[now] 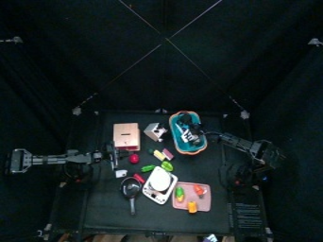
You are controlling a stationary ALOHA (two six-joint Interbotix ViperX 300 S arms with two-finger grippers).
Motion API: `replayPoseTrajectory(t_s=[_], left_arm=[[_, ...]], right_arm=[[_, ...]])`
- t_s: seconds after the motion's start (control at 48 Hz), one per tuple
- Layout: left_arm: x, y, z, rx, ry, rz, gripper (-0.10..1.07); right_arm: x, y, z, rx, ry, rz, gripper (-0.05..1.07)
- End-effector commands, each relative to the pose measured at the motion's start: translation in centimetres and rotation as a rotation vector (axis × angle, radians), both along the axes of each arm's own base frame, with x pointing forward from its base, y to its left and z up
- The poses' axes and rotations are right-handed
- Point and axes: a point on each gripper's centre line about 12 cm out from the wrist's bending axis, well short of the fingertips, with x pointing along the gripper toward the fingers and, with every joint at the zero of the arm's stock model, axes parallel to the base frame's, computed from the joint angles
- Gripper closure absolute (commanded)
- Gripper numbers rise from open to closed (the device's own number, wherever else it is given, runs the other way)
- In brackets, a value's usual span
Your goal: Grab knife with other hand
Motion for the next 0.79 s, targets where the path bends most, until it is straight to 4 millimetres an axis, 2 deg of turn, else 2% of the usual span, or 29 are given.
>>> replayPoseTrajectory(t_s=[0.0,0.125,0.271,0.375,0.479,0.583,0.771], left_arm=[[0.3,0.1,0.8,0.007,-0.025,0.000,0.96],[0.5,-0.1,1.2,0.026,-0.033,-0.015,0.96],[1.3,-0.9,2.7,0.100,-0.060,-0.075,0.95],[1.8,-1.8,3.7,0.169,-0.078,-0.136,0.89],[2.4,-2.7,4.7,0.237,-0.091,-0.192,0.76],[2.9,-3.0,4.8,0.280,-0.081,-0.223,0.60],[4.7,-3.4,4.9,0.353,-0.062,-0.278,0.29]], right_arm=[[-0.1,0.6,3.5,-0.038,-0.090,0.003,0.47],[0.4,2.8,5.5,-0.008,-0.174,0.033,0.47],[0.5,5.9,7.6,0.056,-0.277,0.064,0.47],[0.7,8.4,8.2,0.141,-0.356,0.081,0.47],[1.3,10.9,8.3,0.217,-0.417,0.106,0.47],[2.0,13.4,8.2,0.261,-0.429,0.184,0.47],[2.2,15.4,7.4,0.290,-0.428,0.267,0.47]])
